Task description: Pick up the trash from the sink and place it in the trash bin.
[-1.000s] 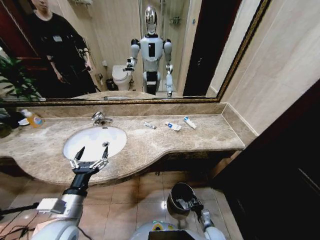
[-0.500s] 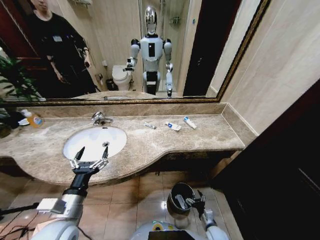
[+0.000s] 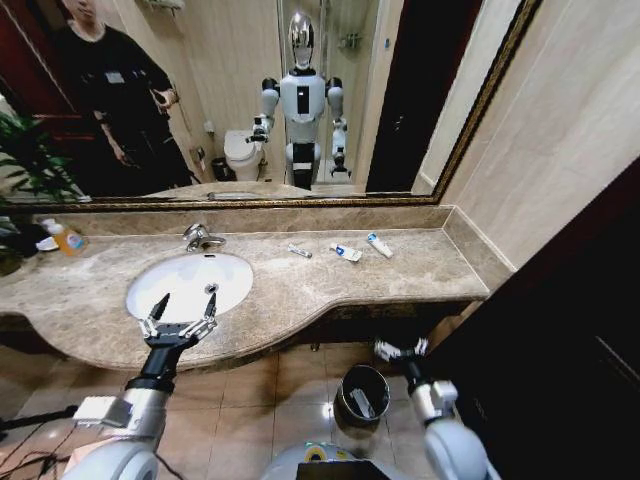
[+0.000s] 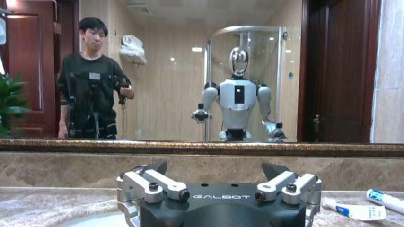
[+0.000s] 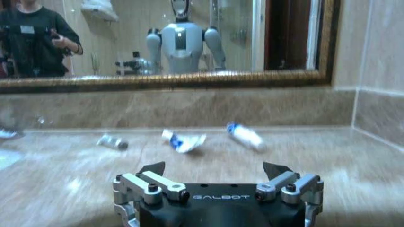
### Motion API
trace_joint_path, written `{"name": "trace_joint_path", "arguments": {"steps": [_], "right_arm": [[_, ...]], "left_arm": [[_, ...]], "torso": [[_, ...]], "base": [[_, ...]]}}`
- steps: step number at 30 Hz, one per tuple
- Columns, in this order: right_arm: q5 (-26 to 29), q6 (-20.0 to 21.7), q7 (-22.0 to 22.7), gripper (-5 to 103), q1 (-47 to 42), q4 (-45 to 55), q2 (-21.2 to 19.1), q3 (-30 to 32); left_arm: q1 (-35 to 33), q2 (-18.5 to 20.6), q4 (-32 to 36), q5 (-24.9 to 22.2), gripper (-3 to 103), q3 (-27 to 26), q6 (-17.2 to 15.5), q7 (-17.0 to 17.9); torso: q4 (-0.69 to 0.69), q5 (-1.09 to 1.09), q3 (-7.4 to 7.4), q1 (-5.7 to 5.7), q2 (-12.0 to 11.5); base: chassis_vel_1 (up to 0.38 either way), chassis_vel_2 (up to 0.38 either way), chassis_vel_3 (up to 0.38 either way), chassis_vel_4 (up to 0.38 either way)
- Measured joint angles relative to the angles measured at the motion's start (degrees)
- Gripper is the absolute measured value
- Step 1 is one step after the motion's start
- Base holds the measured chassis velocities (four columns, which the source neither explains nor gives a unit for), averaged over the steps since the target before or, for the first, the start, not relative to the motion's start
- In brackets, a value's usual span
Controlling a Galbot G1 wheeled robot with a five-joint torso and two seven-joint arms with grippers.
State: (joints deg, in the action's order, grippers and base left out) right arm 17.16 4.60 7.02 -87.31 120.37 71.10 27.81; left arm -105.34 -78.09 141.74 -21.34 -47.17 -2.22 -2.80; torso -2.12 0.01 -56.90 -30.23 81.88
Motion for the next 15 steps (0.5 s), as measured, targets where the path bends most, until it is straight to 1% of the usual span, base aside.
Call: {"name": "trace_joint_path", "arguments": {"steps": [1, 4, 5, 6, 7, 10, 11, 14, 15], "right_arm": [[0.0, 0.0, 0.0, 100, 0.0, 0.0, 0.0, 0.0], [4.0, 3.9, 1.5, 100, 7.8, -2.8, -2.6, -1.2], [5.3, 4.8, 1.8, 100, 9.9, -3.7, -3.2, -1.6], [5.3, 4.8, 1.8, 100, 9.9, -3.7, -3.2, -1.6], [7.3, 6.1, 2.1, 100, 14.0, -5.8, -4.1, -2.2], [10.7, 7.7, 2.1, 100, 21.9, -11.0, -5.6, -3.7], [10.7, 7.7, 2.1, 100, 21.9, -11.0, -5.6, -3.7], [15.2, 10.1, 1.5, 100, 27.9, -16.1, -6.2, -5.2], [15.2, 10.1, 1.5, 100, 27.9, -16.1, -6.2, -5.2]], "left_arm": [[0.0, 0.0, 0.0, 0.0, 100, 0.0, 0.0, 0.0], [0.0, 0.0, 0.0, 0.0, 100, 0.0, 0.0, 0.0], [0.0, 0.0, 0.0, 0.0, 100, 0.0, 0.0, 0.0], [0.0, 0.0, 0.0, 0.0, 100, 0.0, 0.0, 0.0], [0.0, 0.0, 0.0, 0.0, 100, 0.0, 0.0, 0.0], [0.0, 0.0, 0.0, 0.0, 100, 0.0, 0.0, 0.0], [0.0, 0.0, 0.0, 0.0, 100, 0.0, 0.0, 0.0], [0.0, 0.0, 0.0, 0.0, 100, 0.0, 0.0, 0.0], [0.0, 0.0, 0.0, 0.0, 100, 0.0, 0.0, 0.0]], "torso": [[0.00, 0.00, 0.00, 0.00, 0.0], [0.01, 0.00, -0.01, 0.00, 0.0], [0.01, 0.00, -0.01, 0.00, 0.0], [0.01, 0.00, -0.01, 0.00, 0.0], [0.00, 0.00, -0.01, 0.00, 0.0], [0.00, 0.00, -0.01, 0.00, 0.0], [0.00, 0.00, -0.01, 0.00, 0.0], [0.00, -0.01, -0.01, -0.01, 0.0], [0.00, -0.01, -0.01, -0.01, 0.0]], "base": [[0.000, 0.000, 0.000, 0.000], [0.000, 0.000, 0.000, 0.000], [0.000, 0.000, 0.000, 0.000], [0.000, 0.000, 0.000, 0.000], [0.000, 0.000, 0.000, 0.000], [0.000, 0.000, 0.000, 0.000], [0.000, 0.000, 0.000, 0.000], [0.000, 0.000, 0.000, 0.000], [0.000, 0.000, 0.000, 0.000]]}}
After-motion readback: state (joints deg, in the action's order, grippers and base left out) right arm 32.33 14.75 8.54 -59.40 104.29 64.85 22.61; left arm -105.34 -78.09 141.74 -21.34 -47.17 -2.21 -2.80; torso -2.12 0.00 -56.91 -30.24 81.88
